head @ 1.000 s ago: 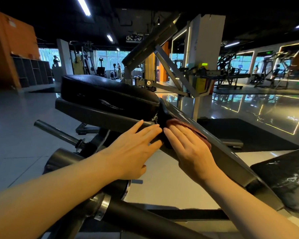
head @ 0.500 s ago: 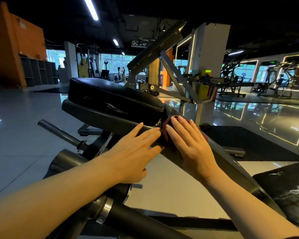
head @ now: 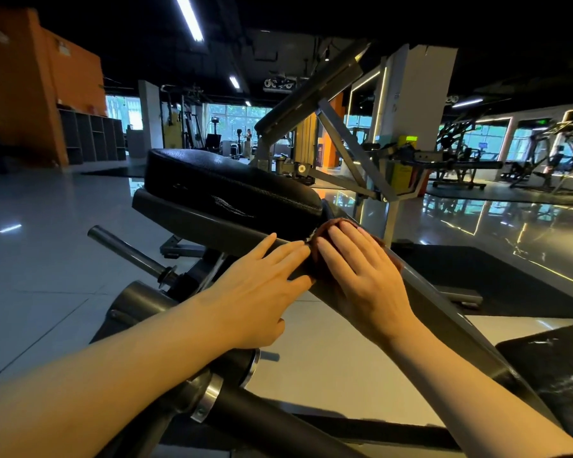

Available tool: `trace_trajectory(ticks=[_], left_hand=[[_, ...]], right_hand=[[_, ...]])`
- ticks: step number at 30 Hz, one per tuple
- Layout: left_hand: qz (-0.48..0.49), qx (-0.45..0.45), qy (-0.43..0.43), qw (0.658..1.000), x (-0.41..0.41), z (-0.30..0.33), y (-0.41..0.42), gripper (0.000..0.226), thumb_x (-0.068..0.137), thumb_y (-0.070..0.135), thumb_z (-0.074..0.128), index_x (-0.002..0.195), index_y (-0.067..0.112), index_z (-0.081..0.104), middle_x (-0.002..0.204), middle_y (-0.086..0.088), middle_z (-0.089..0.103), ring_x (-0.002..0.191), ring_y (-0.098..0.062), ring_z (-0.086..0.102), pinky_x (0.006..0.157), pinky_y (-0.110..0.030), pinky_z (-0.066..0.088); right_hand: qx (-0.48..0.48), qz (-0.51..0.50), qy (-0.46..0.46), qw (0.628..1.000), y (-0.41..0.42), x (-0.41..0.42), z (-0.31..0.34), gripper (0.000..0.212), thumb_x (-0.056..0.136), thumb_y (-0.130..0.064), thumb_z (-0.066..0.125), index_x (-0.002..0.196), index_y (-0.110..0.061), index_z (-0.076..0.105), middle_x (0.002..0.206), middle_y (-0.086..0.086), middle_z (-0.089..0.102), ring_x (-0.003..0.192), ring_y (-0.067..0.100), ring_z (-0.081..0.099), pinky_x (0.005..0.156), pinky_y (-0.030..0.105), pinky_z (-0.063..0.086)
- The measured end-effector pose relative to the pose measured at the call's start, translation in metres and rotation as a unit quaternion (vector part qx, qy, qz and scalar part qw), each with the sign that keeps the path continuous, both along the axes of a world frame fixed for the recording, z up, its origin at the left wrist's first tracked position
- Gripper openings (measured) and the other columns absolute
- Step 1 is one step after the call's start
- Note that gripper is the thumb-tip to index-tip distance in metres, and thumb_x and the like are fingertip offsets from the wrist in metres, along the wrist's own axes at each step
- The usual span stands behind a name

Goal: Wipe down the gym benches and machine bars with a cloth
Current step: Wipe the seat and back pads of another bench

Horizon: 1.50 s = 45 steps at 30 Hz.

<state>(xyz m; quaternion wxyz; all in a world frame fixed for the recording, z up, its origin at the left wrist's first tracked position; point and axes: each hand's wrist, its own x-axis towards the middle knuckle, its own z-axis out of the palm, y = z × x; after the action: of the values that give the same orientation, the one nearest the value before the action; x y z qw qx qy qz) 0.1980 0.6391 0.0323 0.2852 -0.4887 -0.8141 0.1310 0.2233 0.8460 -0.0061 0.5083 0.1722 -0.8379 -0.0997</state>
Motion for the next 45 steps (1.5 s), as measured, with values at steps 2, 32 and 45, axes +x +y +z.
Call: trace_trajectory(ticks=[2,32,45], left_hand=[[-0.016,0.025,0.005,1.000,-0.001,0.000,-0.001,0.062,0.091,0.042,0.055,0.146,0.023,0.033,0.159,-0.008,0.010,0.148,-0.023,0.002,0.112,-0.037,-0.014],[-0.042,0.023,0.074,0.996,-0.008,-0.008,0.007,0.054,0.060,0.042,0.082,0.105,0.017,0.068,0.128,-0.012,0.058,0.125,-0.029,0.052,0.107,-0.045,0.031],[-0.011,0.031,0.065,0.997,-0.008,-0.004,0.004,0.054,0.073,0.041,0.074,0.119,0.015,0.062,0.138,-0.014,0.050,0.133,-0.030,0.042,0.112,-0.044,0.020]], right_hand=[[-0.013,0.015,-0.007,1.000,0.001,-0.001,-0.006,0.058,0.083,-0.025,0.079,0.133,-0.007,0.057,0.141,0.014,0.052,0.138,0.032,0.041,0.111,0.051,0.039],[0.011,0.008,-0.060,0.998,0.032,0.028,-0.050,0.082,0.064,0.001,0.084,0.134,-0.012,0.045,0.141,0.014,0.051,0.133,0.033,0.044,0.104,0.047,0.042],[-0.002,0.008,-0.053,0.999,0.003,0.010,-0.009,0.061,0.079,-0.013,0.077,0.134,-0.007,0.053,0.147,0.014,0.045,0.142,0.030,0.034,0.116,0.045,0.029]])
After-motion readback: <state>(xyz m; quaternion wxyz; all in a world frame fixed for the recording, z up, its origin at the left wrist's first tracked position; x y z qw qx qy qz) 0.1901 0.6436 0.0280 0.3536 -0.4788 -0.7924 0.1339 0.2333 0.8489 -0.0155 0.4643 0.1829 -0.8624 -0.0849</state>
